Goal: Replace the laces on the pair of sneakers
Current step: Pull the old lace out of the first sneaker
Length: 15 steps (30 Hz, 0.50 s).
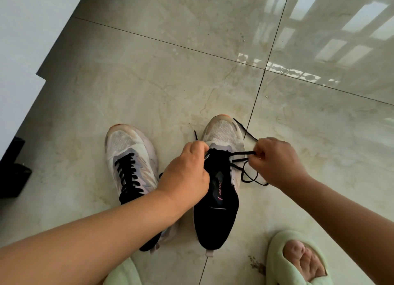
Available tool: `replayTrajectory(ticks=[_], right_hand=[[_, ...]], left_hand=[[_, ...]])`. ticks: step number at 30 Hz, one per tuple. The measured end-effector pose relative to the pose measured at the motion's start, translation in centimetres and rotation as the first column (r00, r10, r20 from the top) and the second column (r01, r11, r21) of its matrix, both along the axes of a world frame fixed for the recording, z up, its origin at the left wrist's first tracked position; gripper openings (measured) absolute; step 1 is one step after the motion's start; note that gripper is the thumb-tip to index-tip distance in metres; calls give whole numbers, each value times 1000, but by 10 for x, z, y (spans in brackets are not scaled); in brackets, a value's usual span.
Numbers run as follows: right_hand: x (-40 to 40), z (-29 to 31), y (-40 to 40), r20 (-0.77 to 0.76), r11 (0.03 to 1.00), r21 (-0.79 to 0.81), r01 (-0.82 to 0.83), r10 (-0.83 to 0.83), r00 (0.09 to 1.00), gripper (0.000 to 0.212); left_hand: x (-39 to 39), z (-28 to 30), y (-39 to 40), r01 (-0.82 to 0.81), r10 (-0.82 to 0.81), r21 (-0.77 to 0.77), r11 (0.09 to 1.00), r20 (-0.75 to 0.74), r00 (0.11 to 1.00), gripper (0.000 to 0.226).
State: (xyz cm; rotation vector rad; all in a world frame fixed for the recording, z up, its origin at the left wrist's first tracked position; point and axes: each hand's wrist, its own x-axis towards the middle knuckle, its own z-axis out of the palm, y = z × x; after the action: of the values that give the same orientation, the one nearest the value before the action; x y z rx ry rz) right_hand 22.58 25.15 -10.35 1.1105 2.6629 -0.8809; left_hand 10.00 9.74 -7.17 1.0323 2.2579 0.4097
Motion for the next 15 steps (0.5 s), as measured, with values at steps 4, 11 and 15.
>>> replayTrajectory(ticks=[4, 11, 15], right_hand=[[16, -4, 13, 209, 949, 277, -151, 94, 973, 11], [2, 13, -7, -251, 949, 178, -259, 298, 921, 7], [-5, 12, -17, -202, 920, 167, -356, 385, 900, 6]], left_hand=[[0, 1, 1, 1, -1, 8, 1000, 14, 1000, 40], [0, 1, 0, 0, 0, -9, 1000, 0, 1000, 40], [-1, 2, 0, 9, -9, -7, 1000, 7, 1000, 41]])
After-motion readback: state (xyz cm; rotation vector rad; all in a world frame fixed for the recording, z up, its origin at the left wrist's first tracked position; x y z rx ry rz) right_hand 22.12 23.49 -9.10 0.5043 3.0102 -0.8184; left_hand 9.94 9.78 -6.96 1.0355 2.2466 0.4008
